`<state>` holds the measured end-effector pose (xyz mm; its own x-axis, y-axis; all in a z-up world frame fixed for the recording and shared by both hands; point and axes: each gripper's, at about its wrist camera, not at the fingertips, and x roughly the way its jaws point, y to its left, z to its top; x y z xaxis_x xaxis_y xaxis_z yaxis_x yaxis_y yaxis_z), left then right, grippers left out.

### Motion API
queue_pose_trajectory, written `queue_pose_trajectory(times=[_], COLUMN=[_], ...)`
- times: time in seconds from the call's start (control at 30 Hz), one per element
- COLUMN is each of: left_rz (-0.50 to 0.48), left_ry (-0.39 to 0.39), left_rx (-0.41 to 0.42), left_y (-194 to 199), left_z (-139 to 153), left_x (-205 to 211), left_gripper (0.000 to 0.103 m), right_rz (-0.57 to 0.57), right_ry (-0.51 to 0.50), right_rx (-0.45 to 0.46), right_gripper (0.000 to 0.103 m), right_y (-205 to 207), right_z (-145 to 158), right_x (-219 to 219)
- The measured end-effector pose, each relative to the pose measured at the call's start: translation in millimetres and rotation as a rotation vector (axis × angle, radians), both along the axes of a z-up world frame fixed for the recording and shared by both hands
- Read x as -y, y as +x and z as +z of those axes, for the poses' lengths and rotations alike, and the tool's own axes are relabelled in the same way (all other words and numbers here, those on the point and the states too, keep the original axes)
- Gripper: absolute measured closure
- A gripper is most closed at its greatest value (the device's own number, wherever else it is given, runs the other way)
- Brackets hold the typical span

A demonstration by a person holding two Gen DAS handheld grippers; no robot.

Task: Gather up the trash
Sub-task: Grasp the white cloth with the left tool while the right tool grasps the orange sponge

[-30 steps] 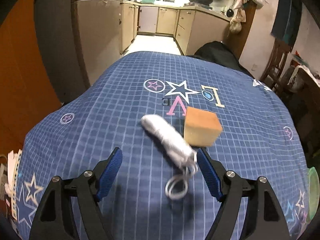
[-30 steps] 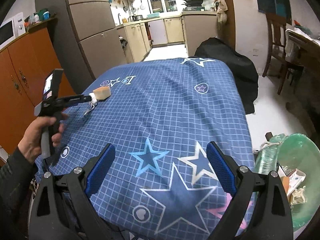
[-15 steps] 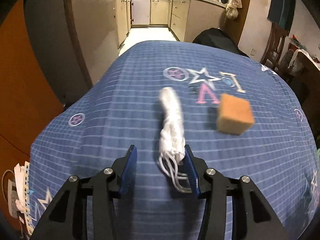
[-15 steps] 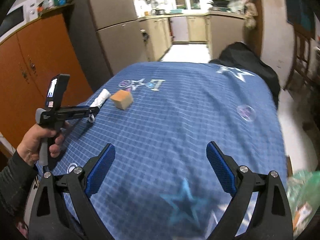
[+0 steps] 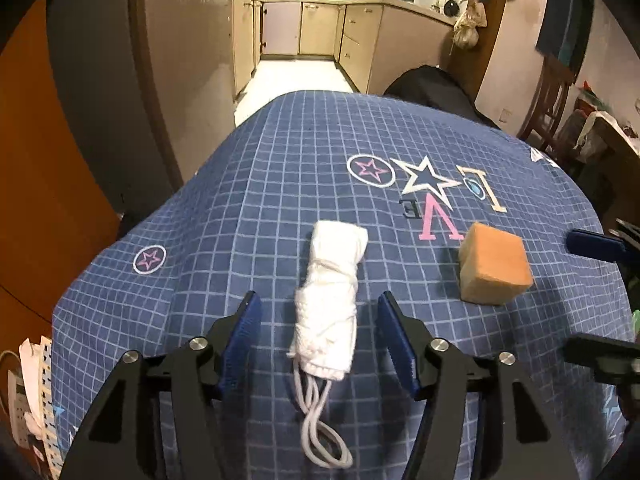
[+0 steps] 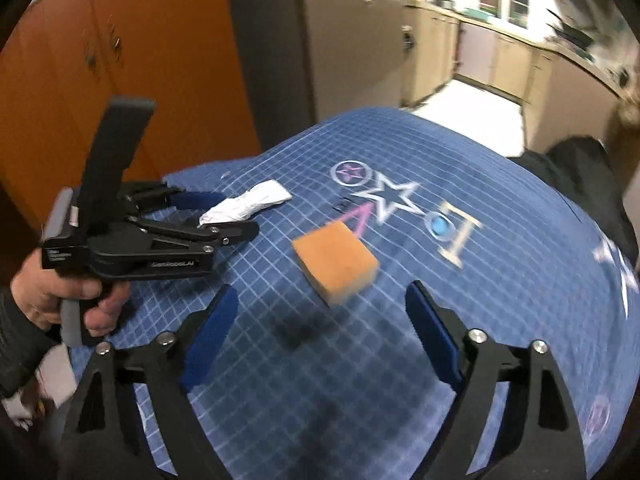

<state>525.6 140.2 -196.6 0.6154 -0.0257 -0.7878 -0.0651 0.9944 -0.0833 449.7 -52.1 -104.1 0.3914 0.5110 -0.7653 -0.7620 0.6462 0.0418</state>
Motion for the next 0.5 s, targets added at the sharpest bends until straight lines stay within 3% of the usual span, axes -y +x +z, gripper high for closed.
queue_pose_trajectory(times=[0.03,0.17,0.37,0.47,0.5], left_rz=[0.001,0.001,-0.016,-0.022,-0.022], left_ry=[-0.002,-0.018,0.006,0.035,0.043], left_rx=[0.003,0.005,0.007,0.008,0.010], left_y=[0.9,0.1,-3.9,-0.9,-1.0], left_z=[0.0,-0.1,0.0,-0.9,-1.3], left_x=[-1.5,-11.0,-7.5,2.0,4.2], left_gripper=[0.056,0.071,0.071,0.071,0.071], right_rz=[0.023,0.049,0.071,0.068,0.059], right_ry=[-0.030,-0.085,-0.127,-0.140,-0.148], right_rx=[0.003,0.001,-0.014,-0.017,-0.016], right_gripper=[0.027,0.035,0.038,0.047,0.055], right_y=[4.7,20.3,34.6,37.3,37.4], right_z=[-3.2,-13.2,-27.5,-33.7,-36.1], right_x=[-8.2,-22.7,-36.9,-41.2,-41.5])
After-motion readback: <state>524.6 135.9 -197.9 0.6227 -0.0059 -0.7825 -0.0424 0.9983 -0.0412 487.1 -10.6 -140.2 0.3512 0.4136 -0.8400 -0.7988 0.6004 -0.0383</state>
